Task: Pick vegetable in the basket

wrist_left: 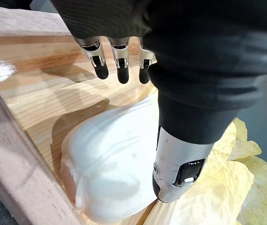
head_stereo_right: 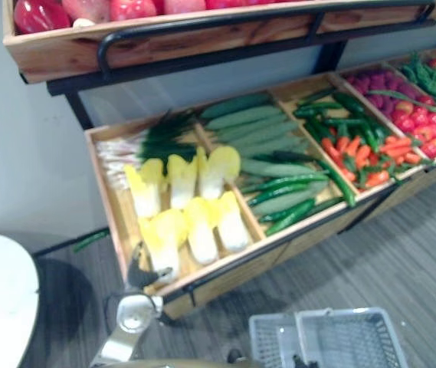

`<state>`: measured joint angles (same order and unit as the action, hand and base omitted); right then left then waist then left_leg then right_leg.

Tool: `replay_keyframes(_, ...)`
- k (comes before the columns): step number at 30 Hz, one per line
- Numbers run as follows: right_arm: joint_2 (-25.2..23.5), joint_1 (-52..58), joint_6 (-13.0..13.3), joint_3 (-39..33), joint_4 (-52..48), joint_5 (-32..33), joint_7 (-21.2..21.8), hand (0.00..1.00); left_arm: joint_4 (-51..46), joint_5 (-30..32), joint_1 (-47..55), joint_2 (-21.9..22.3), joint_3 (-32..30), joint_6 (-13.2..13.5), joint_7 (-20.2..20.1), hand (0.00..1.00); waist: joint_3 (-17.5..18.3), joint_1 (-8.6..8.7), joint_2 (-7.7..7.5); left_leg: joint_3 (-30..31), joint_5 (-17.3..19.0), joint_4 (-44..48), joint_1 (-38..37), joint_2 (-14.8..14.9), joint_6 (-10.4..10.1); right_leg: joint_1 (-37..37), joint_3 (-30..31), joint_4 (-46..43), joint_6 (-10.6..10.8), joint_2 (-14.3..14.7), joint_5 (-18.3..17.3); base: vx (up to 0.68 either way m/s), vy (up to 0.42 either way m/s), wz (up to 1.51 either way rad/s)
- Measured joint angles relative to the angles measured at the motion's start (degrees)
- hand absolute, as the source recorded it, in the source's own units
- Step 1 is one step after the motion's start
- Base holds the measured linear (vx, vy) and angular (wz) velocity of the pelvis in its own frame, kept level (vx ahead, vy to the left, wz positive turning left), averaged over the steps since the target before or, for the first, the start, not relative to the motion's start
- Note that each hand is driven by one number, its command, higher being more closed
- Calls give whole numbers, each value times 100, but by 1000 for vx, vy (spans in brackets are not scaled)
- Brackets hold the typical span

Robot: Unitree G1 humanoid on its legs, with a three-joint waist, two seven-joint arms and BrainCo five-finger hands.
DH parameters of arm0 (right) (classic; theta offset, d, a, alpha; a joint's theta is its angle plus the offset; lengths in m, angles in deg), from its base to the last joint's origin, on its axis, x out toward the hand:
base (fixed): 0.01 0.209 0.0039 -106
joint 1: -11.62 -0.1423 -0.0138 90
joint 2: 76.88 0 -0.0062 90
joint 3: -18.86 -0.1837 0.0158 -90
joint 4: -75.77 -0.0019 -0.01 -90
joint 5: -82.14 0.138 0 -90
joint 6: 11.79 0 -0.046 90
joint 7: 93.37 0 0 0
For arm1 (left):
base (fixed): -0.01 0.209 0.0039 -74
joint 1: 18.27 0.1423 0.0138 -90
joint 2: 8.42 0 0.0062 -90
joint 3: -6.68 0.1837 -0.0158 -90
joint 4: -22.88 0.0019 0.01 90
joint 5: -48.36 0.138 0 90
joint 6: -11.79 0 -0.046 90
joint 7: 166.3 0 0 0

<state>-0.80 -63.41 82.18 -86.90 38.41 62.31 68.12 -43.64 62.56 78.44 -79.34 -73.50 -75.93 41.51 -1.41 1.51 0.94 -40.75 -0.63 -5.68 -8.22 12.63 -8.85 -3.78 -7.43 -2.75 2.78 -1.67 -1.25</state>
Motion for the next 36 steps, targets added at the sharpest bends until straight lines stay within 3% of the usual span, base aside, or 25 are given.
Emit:
replay_keyframes(9, 21, -38, 3, 54, -20, 13, 1, 100, 520, 29, -128, 2, -13, -32, 85, 0, -6, 5, 20, -245, 8, 21, -45, 14, -12, -108, 213, -17, -24, 67, 41, -23, -26, -14)
replay_keyframes(19, 216, -170, 77, 452, -36, 240, 1, 100, 2154, 873, -1056, 22, -484, -42, 1127, 0, -37, 54, 59, -925, 86, 21, -91, 10, -120, -530, 959, -33, -6, 243, 159, -91, -32, -37)
replay_keyframes(23, 309, -288, 259, 762, 6, 270, 18, 100, 2652, 1203, -1391, -3, -968, -326, 1686, 0, -51, 316, 30, -1163, 154, 175, 36, 86, -182, -780, 1457, -34, -13, 423, 152, -123, -62, -43)
replay_keyframes(24, 369, -300, 294, 887, 8, 300, 25, 100, 2714, 1284, -1497, -5, -1070, -509, 1759, 100, -51, 320, 29, -1217, 195, 274, 105, 118, -182, -865, 1599, -35, -9, 468, 154, -126, -72, -40)
replay_keyframes(29, 525, -432, 415, 1219, 87, 297, 36, 100, 2902, 1715, -1770, -99, -1194, -916, 1891, 100, -97, 441, -12, -1201, 210, 384, 268, 134, -182, -1020, 1770, -4, 27, 514, 178, -92, -43, -16)
replay_keyframes(36, 624, -564, 494, 1403, 129, 246, 39, 100, 2911, 1855, -2008, -224, -1183, -957, 1863, 100, -156, 576, -70, -1087, 209, 373, 545, 21, -179, -1074, 1908, 282, 168, 398, 271, -71, -2, 6)
